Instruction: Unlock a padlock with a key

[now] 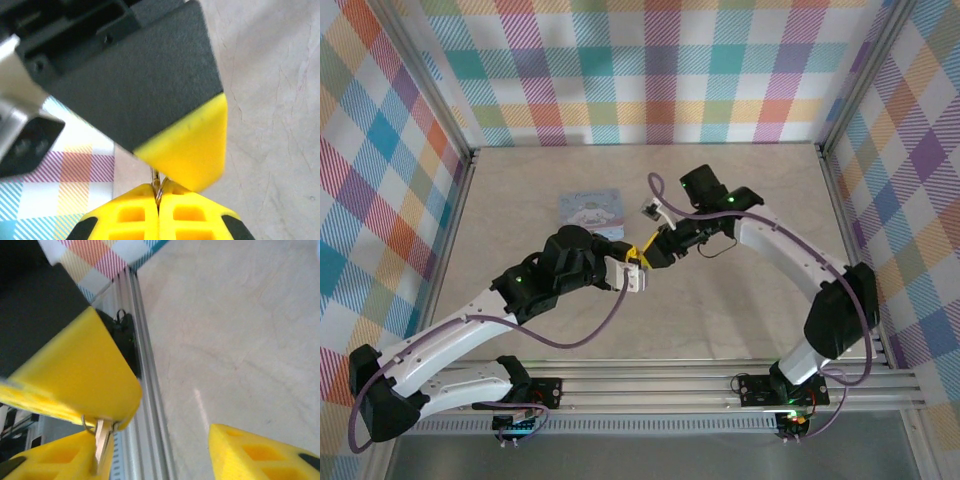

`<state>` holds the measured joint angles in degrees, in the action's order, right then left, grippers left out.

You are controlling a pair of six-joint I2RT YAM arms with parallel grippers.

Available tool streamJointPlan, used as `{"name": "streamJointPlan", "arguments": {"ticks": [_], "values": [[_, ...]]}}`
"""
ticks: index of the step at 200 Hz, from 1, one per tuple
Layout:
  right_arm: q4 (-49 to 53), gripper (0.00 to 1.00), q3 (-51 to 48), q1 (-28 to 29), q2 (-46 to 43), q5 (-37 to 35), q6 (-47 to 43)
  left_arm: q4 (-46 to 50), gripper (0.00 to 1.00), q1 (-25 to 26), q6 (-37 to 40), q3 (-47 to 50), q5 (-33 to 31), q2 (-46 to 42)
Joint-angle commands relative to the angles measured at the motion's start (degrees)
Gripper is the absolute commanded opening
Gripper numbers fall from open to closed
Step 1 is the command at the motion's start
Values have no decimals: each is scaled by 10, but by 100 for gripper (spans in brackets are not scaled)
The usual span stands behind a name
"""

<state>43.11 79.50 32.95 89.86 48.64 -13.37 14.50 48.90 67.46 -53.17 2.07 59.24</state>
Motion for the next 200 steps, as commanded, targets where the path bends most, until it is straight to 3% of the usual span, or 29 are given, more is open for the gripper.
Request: {"name": "streamJointPlan", "arguments": {"ticks": [1,39,96,148,200], "values": [[-132,56,-27,-39,-46,16,65,79,0,-18,-135,-18,48,-2],[-285,59,-118,-75,-123,-7,175,112,0,-77,-298,-48,125,7],[-532,62,-231,-77,-169,-36,359,147,0,-188,-569,-117,314,65],[-585,61,-218,-38,-130,-27,413,99,0,-211,-656,-112,443,77],[-624,52,-200,-18,-103,17,467,60,0,-215,-688,-91,457,62]]}}
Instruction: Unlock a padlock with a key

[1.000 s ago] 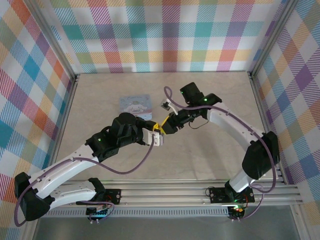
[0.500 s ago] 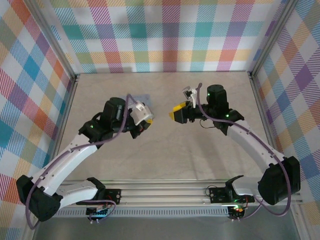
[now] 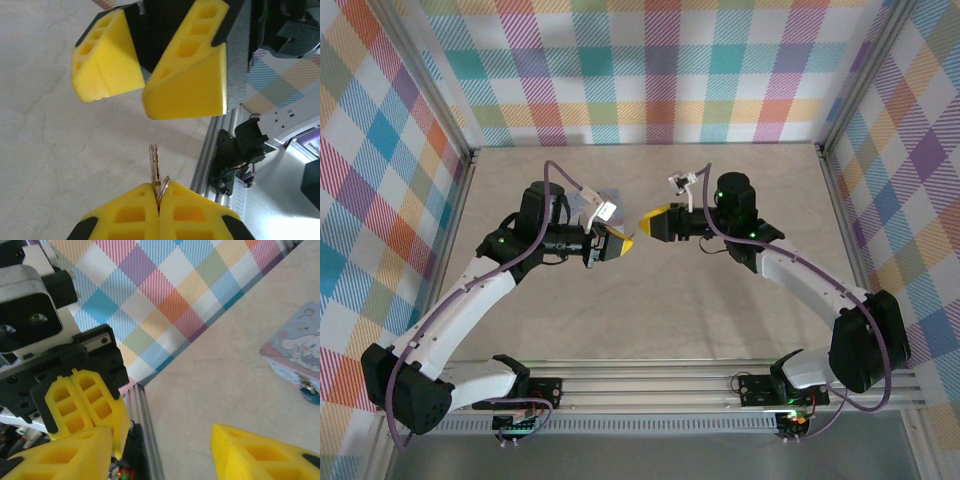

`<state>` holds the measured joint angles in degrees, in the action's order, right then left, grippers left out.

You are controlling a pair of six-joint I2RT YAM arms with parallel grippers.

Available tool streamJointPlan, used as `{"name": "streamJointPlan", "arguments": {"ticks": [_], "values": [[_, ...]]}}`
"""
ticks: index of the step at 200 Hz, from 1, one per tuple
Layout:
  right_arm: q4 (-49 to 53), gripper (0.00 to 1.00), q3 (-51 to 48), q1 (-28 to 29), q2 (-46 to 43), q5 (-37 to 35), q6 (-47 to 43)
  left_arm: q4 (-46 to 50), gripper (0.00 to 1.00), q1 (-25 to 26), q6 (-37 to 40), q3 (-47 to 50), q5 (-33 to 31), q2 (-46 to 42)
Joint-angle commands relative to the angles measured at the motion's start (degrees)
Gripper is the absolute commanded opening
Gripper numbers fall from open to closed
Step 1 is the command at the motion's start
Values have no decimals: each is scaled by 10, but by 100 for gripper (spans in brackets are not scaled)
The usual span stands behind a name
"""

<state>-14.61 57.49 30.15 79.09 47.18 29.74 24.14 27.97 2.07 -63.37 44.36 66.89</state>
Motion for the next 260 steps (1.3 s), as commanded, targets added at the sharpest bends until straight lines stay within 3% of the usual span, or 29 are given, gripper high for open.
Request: {"name": "streamJointPlan", "arguments": {"ticks": [1,86,123,162,183,201,216,227,240,260], "values": [[-47,52,20,10,5,32,37,-36,0,-6,-35,11,34,-14],[-93,33,18,33,28,45,82,-108,0,-14,-77,26,40,-12],[-103,0,20,34,34,44,86,-112,0,-19,-76,31,40,-13],[-90,0,24,34,33,39,73,-107,0,-21,-75,36,23,-13],[-19,0,37,35,19,12,11,-98,35,-20,-65,38,-22,-26],[155,0,87,35,6,-53,-120,-87,52,-20,-65,53,-127,-65],[305,0,143,35,9,-144,-225,-62,59,-24,-90,69,-199,-96],[358,0,169,35,18,-180,-265,-60,59,-26,-115,79,-230,-111],[392,0,190,36,29,-189,-292,-64,59,-26,-140,84,-224,-116],[400,0,208,35,46,-174,-302,-114,57,-26,-175,95,-164,-113]]}}
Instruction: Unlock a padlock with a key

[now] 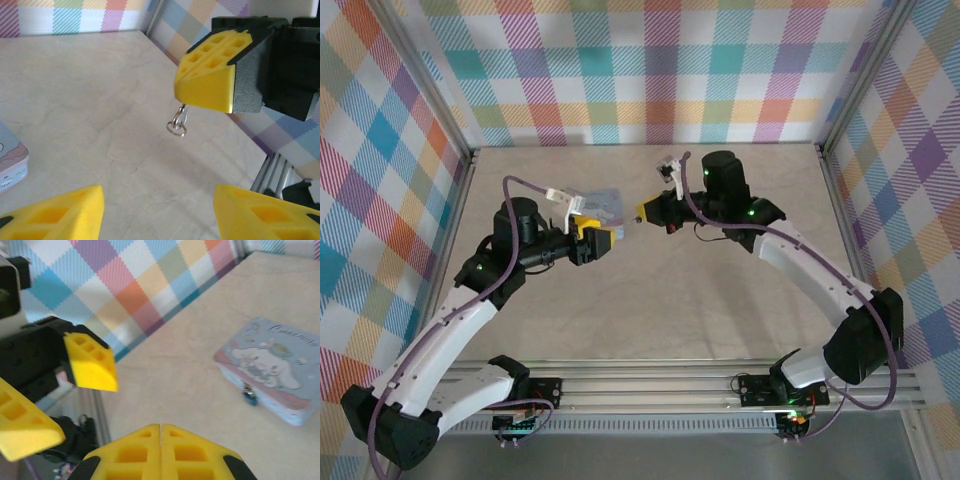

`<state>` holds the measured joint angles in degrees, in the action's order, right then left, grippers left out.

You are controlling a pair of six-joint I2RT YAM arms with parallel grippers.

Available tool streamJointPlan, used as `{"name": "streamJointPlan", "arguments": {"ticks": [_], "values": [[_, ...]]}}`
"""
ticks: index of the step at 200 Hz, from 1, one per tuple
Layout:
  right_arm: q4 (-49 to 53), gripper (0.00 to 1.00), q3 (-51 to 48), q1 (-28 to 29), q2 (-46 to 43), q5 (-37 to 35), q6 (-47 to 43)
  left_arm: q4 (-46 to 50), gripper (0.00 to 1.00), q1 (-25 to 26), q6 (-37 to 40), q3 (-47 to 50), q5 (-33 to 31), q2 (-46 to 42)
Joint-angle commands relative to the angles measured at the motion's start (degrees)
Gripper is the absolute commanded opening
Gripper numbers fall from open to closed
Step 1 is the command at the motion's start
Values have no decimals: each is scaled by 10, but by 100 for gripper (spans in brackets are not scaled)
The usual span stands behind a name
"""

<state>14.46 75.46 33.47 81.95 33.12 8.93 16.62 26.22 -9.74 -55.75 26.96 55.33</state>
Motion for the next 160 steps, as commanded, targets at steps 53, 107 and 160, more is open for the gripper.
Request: {"name": "streamJointPlan", "arguments": {"ticks": [53,107,160], "values": [[83,0,23,18,10,-57,-153,-160,58,-8,-148,60,69,34],[-18,0,-9,12,8,61,-90,-282,52,-7,-241,83,92,78],[-133,0,-40,11,5,82,-14,-301,44,-1,-251,96,90,126]]}}
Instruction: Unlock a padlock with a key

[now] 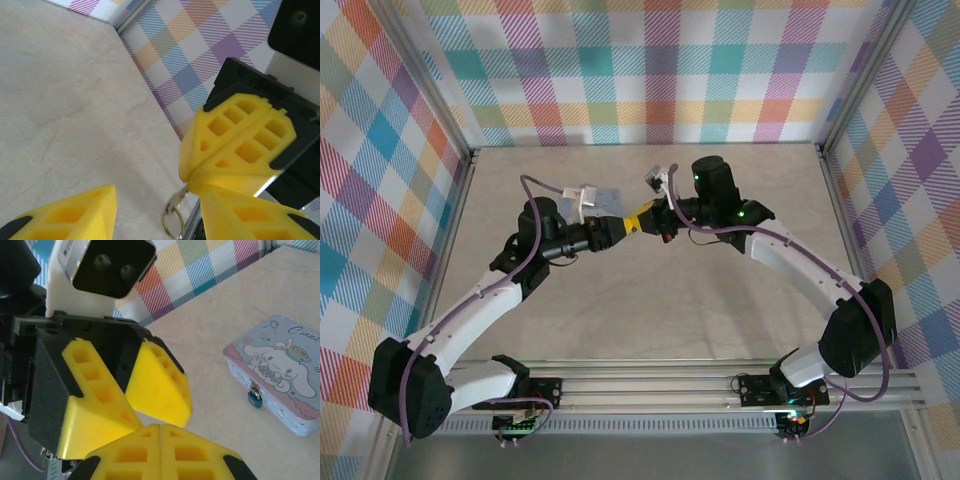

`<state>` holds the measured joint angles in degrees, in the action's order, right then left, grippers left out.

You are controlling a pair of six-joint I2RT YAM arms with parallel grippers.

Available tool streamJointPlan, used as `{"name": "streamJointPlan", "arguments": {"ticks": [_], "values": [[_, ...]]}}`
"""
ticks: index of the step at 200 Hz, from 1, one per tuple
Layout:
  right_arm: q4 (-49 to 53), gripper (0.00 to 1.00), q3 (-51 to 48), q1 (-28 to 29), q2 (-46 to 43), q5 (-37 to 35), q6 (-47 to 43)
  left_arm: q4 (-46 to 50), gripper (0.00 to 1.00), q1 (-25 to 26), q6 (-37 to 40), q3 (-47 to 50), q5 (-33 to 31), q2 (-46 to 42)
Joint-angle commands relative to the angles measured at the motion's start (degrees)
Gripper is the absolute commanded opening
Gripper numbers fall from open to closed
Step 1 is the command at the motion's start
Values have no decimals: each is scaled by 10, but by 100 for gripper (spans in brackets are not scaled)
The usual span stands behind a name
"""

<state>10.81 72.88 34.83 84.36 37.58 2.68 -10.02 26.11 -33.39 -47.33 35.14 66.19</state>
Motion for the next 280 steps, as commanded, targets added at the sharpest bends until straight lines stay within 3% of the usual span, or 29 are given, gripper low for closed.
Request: {"name": "streamJointPlan", "arguments": {"ticks": [1,51,100,141,215,280], "values": [[-98,0,-14,-2,-20,36,50,-34,44,1,-15,13,9,17],[-144,0,-30,-4,-28,-24,79,-16,47,3,-16,77,-28,-12],[-190,0,-43,-7,-15,-18,111,19,48,2,3,85,-56,-40],[-205,0,-47,-13,0,0,148,-73,45,0,7,80,-11,-79],[-228,0,-45,-34,11,81,199,-183,38,-27,-53,46,71,-24],[-230,0,-47,-35,12,108,208,-186,34,-28,-55,23,92,-4]]}}
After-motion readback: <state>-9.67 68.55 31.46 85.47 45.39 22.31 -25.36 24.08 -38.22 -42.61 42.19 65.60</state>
